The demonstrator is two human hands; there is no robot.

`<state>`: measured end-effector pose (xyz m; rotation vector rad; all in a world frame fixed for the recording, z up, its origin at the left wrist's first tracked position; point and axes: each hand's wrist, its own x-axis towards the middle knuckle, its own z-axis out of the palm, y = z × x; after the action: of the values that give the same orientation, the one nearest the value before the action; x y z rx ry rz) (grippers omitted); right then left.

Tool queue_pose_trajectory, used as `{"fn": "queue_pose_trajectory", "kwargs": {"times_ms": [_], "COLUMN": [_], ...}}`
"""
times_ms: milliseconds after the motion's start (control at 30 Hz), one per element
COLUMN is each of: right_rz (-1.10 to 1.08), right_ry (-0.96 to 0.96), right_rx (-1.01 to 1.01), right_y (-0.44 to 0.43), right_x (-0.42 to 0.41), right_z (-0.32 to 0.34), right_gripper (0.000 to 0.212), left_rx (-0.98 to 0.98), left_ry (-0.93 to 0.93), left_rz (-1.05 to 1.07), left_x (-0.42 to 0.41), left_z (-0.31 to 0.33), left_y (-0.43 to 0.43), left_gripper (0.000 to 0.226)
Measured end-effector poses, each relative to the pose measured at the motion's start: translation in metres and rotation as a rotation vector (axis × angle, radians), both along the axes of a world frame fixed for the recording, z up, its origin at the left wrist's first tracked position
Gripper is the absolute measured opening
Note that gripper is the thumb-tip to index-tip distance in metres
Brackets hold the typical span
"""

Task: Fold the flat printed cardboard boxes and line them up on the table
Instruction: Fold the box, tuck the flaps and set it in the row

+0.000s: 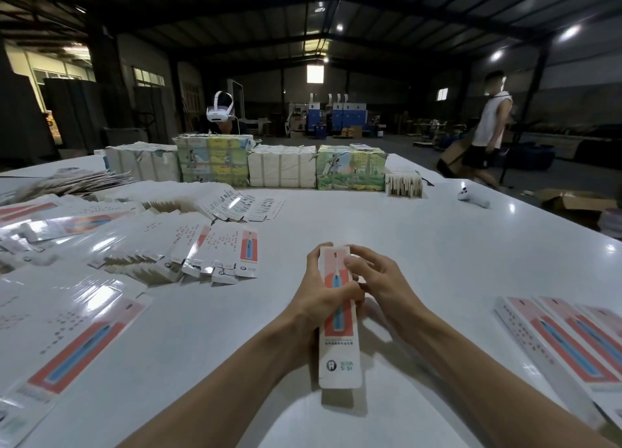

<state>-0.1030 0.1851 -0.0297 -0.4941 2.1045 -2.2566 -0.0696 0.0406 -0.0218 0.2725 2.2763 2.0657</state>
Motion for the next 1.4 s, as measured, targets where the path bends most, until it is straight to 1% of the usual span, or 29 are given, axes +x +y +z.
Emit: {"fn": "queue_pose_trajectory", "kwargs": {"times_ms": [67,200,333,467,567,633,700,767,833,900,967,1067,1167,1200,1300,1400], "right_rz": [-0.009,-0.005,-0.058,-0.142,-0.089,-0.074,-0.08,-0.107,-0.139,-0.136,-0.072,0.032,0.005,-0.014,-0.065,-0.083], "right_ry": [-0.001,-0.005,0.007,-0.061,-0.105,-0.112,-0.075,-0.007,0.065,0.097,0.064,-0.031,-0.12,-0.134,-0.154,-0.213], "right_rx": [0.027,0.071,0.047,-0.058,-0.02,-0.037,-0.044,0.005,0.063,0.085,0.054,-0.04,-0.116,-0.129,-0.146,-0.174], "right_y": [0.0,0.003,0.007,0.012,0.018,0.022,0.023,0.023,0.022,0.023,0.025,0.024,0.02,0.019,0.02,0.022], "right_x": [-0.002,-0.008,-0.014,-0.021,-0.023,-0.022,-0.021,-0.022,-0.023,-0.023,-0.023,-0.024,-0.022,-0.022,-0.023,-0.023], "right_z": [0.001,-0.001,-0.005,-0.005,-0.007,-0.007,-0.005,-0.004,-0.002,0.0,0.002,0.003,0.005,0.005,0.005,0.006], "right_gripper": [0.022,0.018,0.02,0.025,0.022,0.019,0.017,0.015,0.017,0.021,0.022,0.024,0.033,0.033,0.019,0.015], "left_rx": [-0.035,-0.064,-0.085,-0.114,-0.12,-0.116,-0.115,-0.102,-0.098,-0.097,-0.13,-0.195,-0.219,-0.225,-0.228,-0.229], "left_ry": [0.006,-0.025,-0.044,-0.029,-0.035,-0.029,-0.017,-0.013,-0.002,0.014,0.027,0.039,0.042,0.049,0.07,0.078], "left_rz": [0.003,-0.001,-0.025,-0.053,-0.093,-0.115,-0.126,-0.126,-0.122,-0.12,-0.12,-0.093,-0.091,-0.094,-0.103,-0.121], "left_x": [-0.005,-0.013,-0.018,-0.024,-0.026,-0.025,-0.022,-0.018,-0.015,-0.013,-0.013,-0.016,-0.019,-0.02,-0.021,-0.022], "left_z": [-0.006,-0.016,-0.019,-0.025,-0.028,-0.029,-0.027,-0.024,-0.022,-0.021,-0.02,-0.02,-0.02,-0.021,-0.023,-0.025], "left_y": [-0.002,-0.003,-0.003,-0.003,-0.003,-0.004,-0.004,-0.004,-0.003,-0.004,-0.006,-0.01,-0.01,-0.01,-0.009,-0.008], "left_gripper": [0.071,0.076,0.091,0.087,0.085,0.08,0.082,0.09,0.095,0.094,0.091,0.093,0.095,0.095,0.094,0.095]}}
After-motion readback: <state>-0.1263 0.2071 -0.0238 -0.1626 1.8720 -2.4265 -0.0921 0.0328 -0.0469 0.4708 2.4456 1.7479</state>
